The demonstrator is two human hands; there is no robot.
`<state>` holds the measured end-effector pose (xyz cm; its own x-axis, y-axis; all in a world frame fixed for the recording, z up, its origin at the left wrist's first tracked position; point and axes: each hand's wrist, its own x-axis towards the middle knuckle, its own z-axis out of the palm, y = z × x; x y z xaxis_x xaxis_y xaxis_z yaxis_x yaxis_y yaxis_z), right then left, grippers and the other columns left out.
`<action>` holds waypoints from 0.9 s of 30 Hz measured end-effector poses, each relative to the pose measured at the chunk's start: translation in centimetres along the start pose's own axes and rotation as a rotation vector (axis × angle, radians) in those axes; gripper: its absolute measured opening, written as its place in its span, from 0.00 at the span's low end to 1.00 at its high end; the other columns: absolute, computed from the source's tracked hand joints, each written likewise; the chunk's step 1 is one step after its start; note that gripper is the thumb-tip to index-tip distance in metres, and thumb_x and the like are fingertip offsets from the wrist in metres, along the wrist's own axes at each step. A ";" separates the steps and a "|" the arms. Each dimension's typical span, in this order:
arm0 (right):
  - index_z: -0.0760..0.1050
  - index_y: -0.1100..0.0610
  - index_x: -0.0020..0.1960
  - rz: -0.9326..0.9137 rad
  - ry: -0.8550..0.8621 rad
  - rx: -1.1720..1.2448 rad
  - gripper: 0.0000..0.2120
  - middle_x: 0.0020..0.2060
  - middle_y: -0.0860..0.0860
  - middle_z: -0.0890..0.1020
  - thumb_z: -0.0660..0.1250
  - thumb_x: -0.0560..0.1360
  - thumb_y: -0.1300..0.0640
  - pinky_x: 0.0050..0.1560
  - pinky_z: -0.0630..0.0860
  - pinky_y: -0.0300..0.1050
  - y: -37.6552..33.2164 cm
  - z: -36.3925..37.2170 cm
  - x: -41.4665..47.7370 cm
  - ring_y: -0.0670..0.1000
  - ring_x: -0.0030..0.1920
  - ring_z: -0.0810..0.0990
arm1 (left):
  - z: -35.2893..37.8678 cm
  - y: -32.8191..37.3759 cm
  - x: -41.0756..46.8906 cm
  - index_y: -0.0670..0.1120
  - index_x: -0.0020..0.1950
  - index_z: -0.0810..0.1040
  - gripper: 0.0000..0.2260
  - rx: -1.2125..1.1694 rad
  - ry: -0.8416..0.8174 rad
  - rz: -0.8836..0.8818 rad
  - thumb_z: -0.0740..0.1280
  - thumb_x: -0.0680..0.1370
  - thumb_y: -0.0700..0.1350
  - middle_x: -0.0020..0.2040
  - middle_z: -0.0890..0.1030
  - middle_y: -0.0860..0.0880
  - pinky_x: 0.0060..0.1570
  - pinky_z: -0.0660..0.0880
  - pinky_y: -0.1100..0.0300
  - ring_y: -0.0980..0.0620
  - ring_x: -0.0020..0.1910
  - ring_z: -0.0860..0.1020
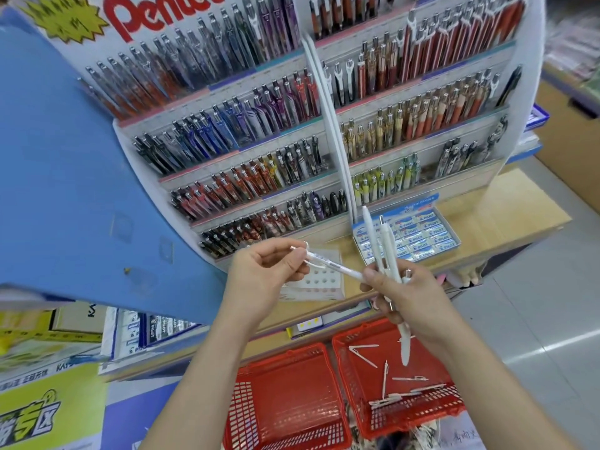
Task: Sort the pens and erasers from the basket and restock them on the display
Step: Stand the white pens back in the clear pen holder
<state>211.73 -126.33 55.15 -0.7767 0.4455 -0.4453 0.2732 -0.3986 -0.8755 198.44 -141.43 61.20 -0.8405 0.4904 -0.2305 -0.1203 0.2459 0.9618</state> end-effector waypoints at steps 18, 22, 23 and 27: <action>0.80 0.53 0.53 0.007 0.052 0.083 0.08 0.30 0.55 0.77 0.64 0.78 0.53 0.22 0.61 0.37 1.1 -1.6 -0.5 0.50 0.22 0.67 | 0.0 -4.3 4.1 0.48 0.44 0.84 0.05 0.876 0.127 0.316 0.69 0.76 0.46 0.35 0.83 0.51 0.41 0.77 0.52 0.50 0.36 0.80; 0.77 0.54 0.54 -0.004 0.033 0.057 0.08 0.32 0.56 0.79 0.64 0.78 0.52 0.24 0.60 0.38 1.1 -1.6 -0.7 0.51 0.22 0.67 | 0.3 -4.8 4.8 0.47 0.46 0.84 0.05 0.932 0.122 0.318 0.70 0.75 0.46 0.39 0.81 0.50 0.44 0.75 0.53 0.50 0.39 0.77; 0.76 0.53 0.53 -0.005 0.027 0.044 0.08 0.32 0.56 0.79 0.64 0.78 0.51 0.25 0.60 0.39 1.0 -1.6 -0.8 0.51 0.22 0.67 | 0.3 -4.9 5.0 0.47 0.47 0.84 0.05 0.956 0.116 0.314 0.70 0.75 0.47 0.39 0.79 0.49 0.43 0.75 0.54 0.50 0.39 0.77; 0.72 0.59 0.53 -0.012 0.020 0.021 0.11 0.32 0.56 0.79 0.65 0.78 0.52 0.23 0.61 0.39 0.8 -1.6 -0.7 0.51 0.22 0.66 | 0.4 -5.3 5.5 0.50 0.51 0.84 0.08 1.027 0.114 0.271 0.70 0.75 0.50 0.41 0.76 0.50 0.38 0.70 0.57 0.51 0.38 0.75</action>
<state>213.38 -125.67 54.51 -0.7682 0.4666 -0.4383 0.2514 -0.4098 -0.8769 194.61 -139.72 54.78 -0.8231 0.5665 0.0387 0.5361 0.7528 0.3818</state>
